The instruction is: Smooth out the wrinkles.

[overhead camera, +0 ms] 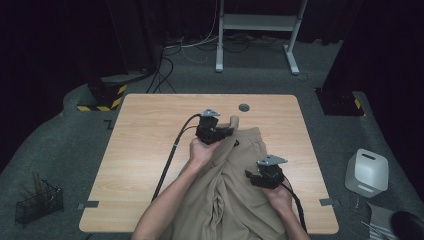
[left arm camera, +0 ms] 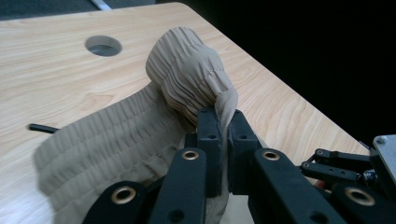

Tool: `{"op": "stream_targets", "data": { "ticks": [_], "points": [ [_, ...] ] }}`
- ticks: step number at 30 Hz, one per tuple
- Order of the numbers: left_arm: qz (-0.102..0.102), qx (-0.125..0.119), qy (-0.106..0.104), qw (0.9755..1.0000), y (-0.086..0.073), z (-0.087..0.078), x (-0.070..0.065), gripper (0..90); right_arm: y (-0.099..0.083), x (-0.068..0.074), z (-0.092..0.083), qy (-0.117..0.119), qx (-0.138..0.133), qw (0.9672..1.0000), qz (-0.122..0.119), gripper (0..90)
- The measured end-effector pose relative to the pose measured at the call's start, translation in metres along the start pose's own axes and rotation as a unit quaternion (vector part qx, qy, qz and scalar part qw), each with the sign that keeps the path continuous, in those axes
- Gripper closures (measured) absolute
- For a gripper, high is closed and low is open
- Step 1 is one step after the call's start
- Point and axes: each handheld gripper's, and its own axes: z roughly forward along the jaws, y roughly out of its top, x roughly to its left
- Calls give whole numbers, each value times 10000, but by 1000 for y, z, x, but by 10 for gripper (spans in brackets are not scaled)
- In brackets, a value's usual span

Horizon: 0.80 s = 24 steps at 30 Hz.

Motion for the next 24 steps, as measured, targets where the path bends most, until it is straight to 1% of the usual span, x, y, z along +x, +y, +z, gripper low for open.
{"op": "stream_targets", "data": {
  "ticks": [4, 7, 8, 10, 11, 12, 14, 17, 19, 20, 21, 23, 24],
  "points": [
    [-64, 57, -22, 10000, 0, 14, -2, 864, 0, 0, 0, -6, -2, 10000, -4, 381],
    [-59, 107, -25, 9999, 1, 29, -5, 864, 0, 0, 0, -4, -2, 10000, 1, 381],
    [-103, 147, -62, 9998, 1, 38, -7, 863, 0, 0, 0, -12, -4, 10000, -2, 381],
    [-110, 175, -83, 9998, 1, 41, -8, 863, 0, 0, 0, -14, -2, 10000, -1, 381],
    [-157, 216, -110, 9996, 0, 46, -8, 862, 0, 0, 0, -15, -2, 10000, -3, 381],
    [-168, 361, -128, 9991, -2, 56, -9, 859, 0, 0, 0, -13, -4, 10000, -11, 381],
    [-184, 408, -113, 9989, -3, 59, -9, 859, 0, 0, 0, -8, -4, 10000, -9, 381],
    [-181, 603, -77, 9980, -7, 70, -7, 859, 0, 0, 0, -8, -4, 10000, -11, 381],
    [-131, 739, -69, 9972, -12, 77, -7, 849, 0, 0, 0, -4, -5, 10000, -6, 381],
    [-131, 739, -69, 9972, -12, 77, -7, 840, 0, 0, 0, -4, -5, 10000, -6, 381],
    [-83, 755, -68, 9971, -13, 78, -9, 824, 0, 0, 0, -7, -4, 10000, -9, 381],
    [-61, 745, -44, 9972, -13, 78, -9, 766, 0, 0, 0, -7, -5, 10000, -14, 381],
    [-56, 743, -31, 9972, -12, 78, -9, 766, 0, 0, 0, -7, -5, 10000, -14, 381]
  ]
}}
